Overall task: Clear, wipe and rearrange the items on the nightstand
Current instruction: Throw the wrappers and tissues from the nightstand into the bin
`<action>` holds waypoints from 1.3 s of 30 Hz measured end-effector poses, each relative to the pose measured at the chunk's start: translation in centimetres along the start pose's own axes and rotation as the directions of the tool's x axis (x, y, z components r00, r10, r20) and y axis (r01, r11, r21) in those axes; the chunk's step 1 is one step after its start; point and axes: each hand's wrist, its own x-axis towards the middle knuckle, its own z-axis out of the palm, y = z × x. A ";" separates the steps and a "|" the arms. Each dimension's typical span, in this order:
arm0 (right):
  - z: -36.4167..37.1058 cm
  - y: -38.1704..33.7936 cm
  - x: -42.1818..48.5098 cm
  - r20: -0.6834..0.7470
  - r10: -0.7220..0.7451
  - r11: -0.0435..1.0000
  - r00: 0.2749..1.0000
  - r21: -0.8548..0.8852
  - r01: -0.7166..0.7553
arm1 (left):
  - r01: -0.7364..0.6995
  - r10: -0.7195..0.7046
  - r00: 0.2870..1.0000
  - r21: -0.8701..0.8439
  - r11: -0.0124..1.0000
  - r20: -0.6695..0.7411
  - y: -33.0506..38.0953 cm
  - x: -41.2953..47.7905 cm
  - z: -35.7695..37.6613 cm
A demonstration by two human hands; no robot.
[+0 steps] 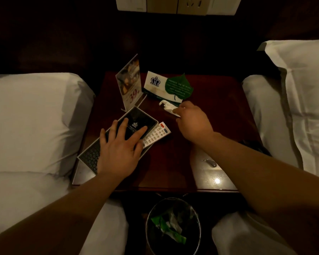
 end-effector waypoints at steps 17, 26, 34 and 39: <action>0.2 1.9 -3.3 -0.094 -0.013 0.997 0.995 0.072 0.020 | 0.019 -0.019 1.000 0.000 1.000 0.003 0.0 0.0 0.1; -0.9 2.0 -7.0 -0.208 0.206 0.888 0.956 0.450 -0.094 | 0.007 -0.007 1.000 0.000 1.000 -0.001 0.0 0.0 0.0; -2.7 -0.6 -14.6 -0.224 0.185 0.785 0.957 0.619 -0.007 | -0.003 0.003 1.000 -0.010 1.000 -0.012 0.1 -0.1 -0.1; 0.0 -1.3 -21.7 -0.036 0.072 0.782 0.997 0.622 -0.034 | 0.006 -0.006 1.000 -0.005 1.000 -0.004 0.1 0.0 0.0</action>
